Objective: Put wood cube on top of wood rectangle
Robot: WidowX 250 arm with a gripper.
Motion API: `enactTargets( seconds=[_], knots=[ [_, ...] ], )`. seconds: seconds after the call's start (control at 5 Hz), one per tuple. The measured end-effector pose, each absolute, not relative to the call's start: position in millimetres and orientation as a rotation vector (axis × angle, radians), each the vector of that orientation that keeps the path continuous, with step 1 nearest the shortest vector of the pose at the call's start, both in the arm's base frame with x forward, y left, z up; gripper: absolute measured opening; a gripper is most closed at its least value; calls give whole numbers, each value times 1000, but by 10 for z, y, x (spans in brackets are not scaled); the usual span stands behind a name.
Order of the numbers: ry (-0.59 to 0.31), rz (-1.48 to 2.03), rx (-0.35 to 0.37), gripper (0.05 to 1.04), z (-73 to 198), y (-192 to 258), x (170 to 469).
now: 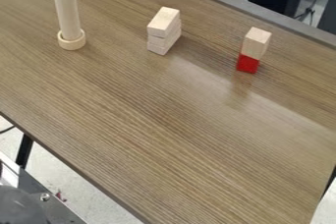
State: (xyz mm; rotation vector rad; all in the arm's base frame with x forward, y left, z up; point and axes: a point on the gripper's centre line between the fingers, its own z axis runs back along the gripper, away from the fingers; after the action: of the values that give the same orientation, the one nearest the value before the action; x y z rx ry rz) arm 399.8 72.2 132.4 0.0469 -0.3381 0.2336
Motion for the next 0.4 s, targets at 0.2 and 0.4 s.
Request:
enactTargets(
  seconds=[0.2,0.4],
  knots=[
    [-328,245,60,557,1264,838,4008],
    [-328,254,63,557,1247,922,4027]
  ],
)
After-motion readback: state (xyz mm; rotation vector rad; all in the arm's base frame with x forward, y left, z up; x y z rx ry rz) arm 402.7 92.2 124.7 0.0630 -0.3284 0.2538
